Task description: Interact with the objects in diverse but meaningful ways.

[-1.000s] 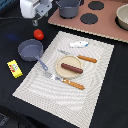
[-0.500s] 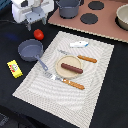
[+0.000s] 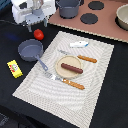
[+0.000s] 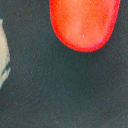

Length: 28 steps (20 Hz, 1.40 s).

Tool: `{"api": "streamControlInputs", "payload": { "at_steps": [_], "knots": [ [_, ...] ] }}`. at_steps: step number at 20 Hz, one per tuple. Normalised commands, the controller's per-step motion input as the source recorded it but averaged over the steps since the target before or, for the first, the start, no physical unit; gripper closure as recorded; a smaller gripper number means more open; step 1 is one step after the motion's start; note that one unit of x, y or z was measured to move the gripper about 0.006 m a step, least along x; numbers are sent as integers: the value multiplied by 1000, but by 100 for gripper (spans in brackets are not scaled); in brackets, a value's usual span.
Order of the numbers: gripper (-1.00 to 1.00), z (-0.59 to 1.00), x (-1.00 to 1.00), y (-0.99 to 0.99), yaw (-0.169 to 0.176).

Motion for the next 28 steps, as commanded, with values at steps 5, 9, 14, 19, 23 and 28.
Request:
{"api": "streamControlInputs", "payload": {
  "at_steps": [5,9,14,19,23,28],
  "knots": [
    [-100,-176,79,-124,-13],
    [-100,-241,79,-79,-12],
    [-100,-259,162,-5,-23],
    [-100,-269,113,-2,-17],
    [100,-234,62,-41,-13],
    [100,-214,88,-34,-13]
  ]
}}
